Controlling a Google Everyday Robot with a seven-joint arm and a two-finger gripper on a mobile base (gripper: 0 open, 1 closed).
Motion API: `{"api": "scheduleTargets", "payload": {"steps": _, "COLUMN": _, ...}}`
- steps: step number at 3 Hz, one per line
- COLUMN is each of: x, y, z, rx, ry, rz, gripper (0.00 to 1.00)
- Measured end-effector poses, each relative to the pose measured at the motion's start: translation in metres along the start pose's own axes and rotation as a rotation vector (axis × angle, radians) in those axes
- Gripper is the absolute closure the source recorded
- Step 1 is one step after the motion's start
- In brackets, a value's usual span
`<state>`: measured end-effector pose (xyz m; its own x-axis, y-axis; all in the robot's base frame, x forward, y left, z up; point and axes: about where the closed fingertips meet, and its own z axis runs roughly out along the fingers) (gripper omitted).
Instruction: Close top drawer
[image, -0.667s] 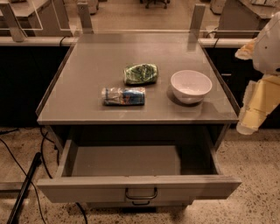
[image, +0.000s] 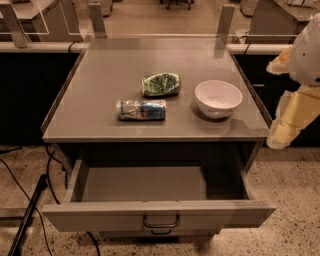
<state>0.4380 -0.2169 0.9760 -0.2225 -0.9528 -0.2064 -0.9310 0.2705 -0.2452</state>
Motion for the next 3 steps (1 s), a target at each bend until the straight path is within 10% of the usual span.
{"api": "scheduleTargets", "payload": {"steps": 3, "x": 0.073, "y": 0.046, "z": 0.011, "rx": -0.054, "ry": 0.099, "rz": 0.207, "gripper": 0.93}}
